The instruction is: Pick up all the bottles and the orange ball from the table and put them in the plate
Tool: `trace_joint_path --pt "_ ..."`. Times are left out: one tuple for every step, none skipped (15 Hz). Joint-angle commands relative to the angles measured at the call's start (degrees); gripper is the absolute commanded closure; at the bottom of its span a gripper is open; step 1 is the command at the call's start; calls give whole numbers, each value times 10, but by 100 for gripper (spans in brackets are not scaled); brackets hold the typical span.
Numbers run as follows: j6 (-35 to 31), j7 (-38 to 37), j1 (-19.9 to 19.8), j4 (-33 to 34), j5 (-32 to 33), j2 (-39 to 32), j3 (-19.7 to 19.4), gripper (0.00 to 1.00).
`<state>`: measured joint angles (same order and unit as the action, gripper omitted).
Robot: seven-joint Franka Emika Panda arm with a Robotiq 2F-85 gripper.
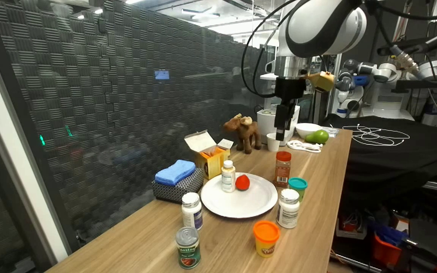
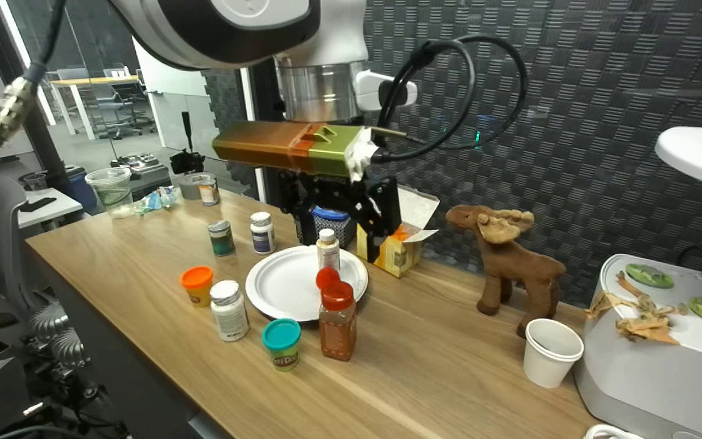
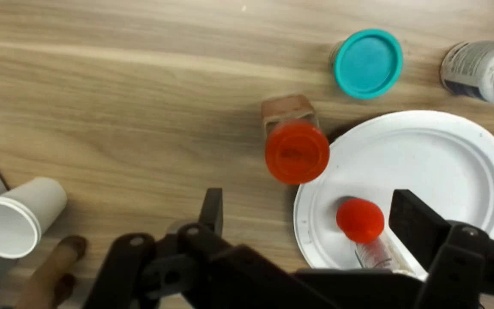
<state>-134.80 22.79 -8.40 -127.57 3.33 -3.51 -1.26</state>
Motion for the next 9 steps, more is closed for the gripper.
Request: trace_joint_path --pt "40 -69 26 -19 26 14 -4 0" --pt "49 -77 32 -16 24 7 -2 0" --pt "57 -87 37 -11 26 -2 -1 0" --pt "60 -94 42 -9 27 -7 0 0" --pt "59 -100 45 -6 31 -15 -1 0" --pt "51 -114 47 -3 48 -23 -4 0" --pt "48 -124 49 -1 60 -28 -6 0" --pt "45 -133 49 1 72 -33 -8 0" --pt "46 -142 48 5 84 -37 -10 0"
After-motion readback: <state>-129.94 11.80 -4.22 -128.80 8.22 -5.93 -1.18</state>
